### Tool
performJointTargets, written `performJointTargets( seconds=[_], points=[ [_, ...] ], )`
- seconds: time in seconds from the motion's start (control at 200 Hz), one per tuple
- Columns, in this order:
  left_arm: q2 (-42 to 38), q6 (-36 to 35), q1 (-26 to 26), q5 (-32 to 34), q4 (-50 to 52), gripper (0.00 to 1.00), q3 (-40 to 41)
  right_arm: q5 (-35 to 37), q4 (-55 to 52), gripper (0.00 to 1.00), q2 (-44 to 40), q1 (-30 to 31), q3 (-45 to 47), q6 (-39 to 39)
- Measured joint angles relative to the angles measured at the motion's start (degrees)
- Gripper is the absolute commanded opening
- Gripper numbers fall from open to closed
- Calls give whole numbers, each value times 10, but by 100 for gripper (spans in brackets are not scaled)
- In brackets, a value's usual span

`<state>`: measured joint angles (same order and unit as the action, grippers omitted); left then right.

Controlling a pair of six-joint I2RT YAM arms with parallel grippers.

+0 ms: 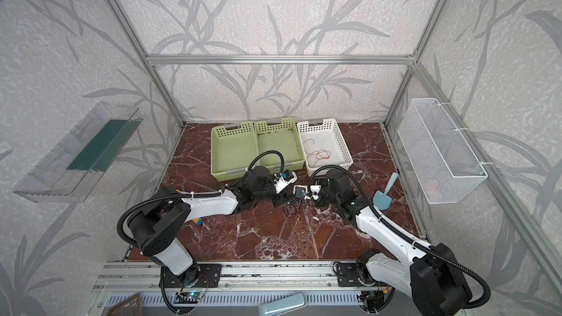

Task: Untangle and sort cables by color
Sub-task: Untie the cable from multiple cables.

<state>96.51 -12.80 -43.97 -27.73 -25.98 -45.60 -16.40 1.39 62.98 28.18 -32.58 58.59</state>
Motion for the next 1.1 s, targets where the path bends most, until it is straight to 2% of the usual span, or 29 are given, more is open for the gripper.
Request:
performJointTargets(
  seconds=[0.52, 0.895, 1.1],
  points=[
    [71, 0, -17, 17, -54, 33, -21, -2, 0, 0, -2, 0, -2, -3],
    [79, 15, -17, 87, -73, 2, -27, 13, 1, 0, -16, 0, -2, -24],
    [25, 21, -18, 124, -76, 0, 19, 66, 5, 0, -23, -13, -2, -70]
  ],
)
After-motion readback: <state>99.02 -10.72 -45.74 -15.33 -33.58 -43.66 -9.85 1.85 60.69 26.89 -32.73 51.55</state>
